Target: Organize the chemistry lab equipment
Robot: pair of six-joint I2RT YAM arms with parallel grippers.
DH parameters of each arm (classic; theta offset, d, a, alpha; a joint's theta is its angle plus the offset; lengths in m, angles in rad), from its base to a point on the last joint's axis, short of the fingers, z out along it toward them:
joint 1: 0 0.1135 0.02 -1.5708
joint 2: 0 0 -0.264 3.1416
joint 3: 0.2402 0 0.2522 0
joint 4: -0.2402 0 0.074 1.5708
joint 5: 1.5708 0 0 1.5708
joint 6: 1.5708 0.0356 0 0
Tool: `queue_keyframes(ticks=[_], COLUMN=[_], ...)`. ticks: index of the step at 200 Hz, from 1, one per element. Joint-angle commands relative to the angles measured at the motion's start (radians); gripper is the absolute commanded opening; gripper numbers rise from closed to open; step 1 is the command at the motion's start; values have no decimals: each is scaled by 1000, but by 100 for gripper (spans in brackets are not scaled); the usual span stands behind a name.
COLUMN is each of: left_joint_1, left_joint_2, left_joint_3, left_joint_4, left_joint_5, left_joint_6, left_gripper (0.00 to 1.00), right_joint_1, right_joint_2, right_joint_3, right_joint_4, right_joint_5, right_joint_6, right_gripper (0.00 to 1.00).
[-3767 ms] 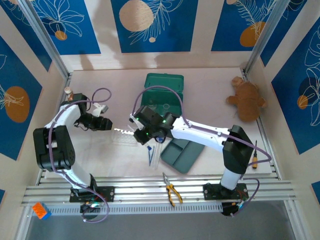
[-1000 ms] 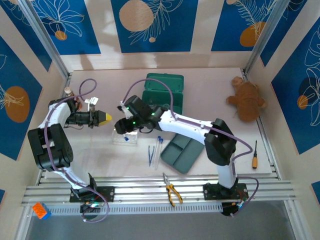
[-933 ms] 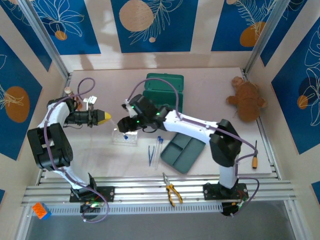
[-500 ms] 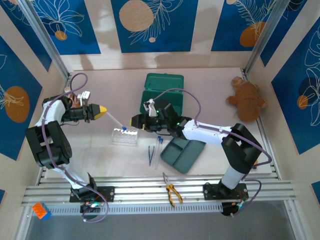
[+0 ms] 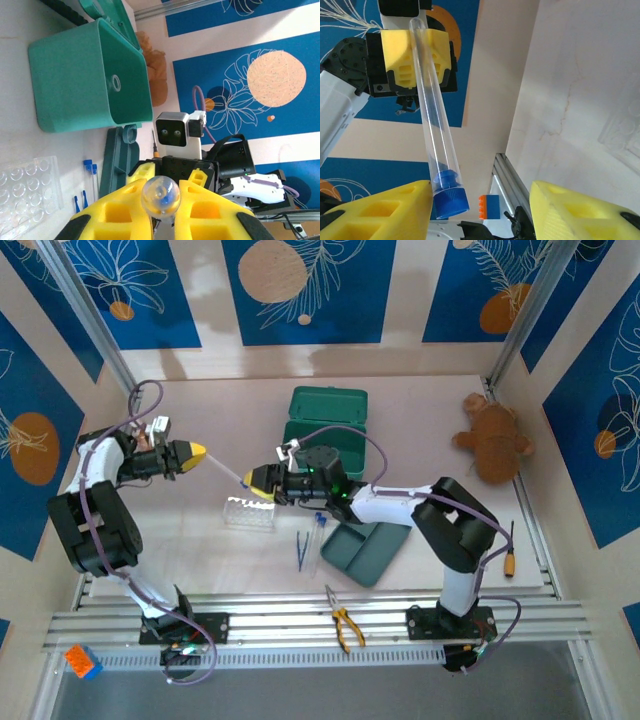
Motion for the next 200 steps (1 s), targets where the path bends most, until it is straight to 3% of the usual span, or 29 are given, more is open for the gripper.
queue_keyframes(ticks=[1, 147, 171, 193, 200], left_joint_1=[22, 50, 56, 61, 62], left_joint_2=[14, 28, 56, 128, 154], left_joint_3=[27, 39, 71, 145, 152], left_joint_4=[-24, -84, -207, -513, -545], left_joint_5=[51, 75, 94, 112, 114], left_joint_6=[23, 92, 216, 545, 549], left_gripper=[5, 6, 6, 6, 5], right_joint_1=[10, 45, 51, 53, 53], right_joint_2=[30, 135, 146, 154, 155], right_joint_3=[29, 129, 137, 145, 146], right_joint_4=[151, 276, 278, 276, 274], right_joint_5=[-33, -63, -59, -54, -51], right_joint_6=[73, 189, 192, 192, 192], right_gripper=[54, 39, 37, 32, 30])
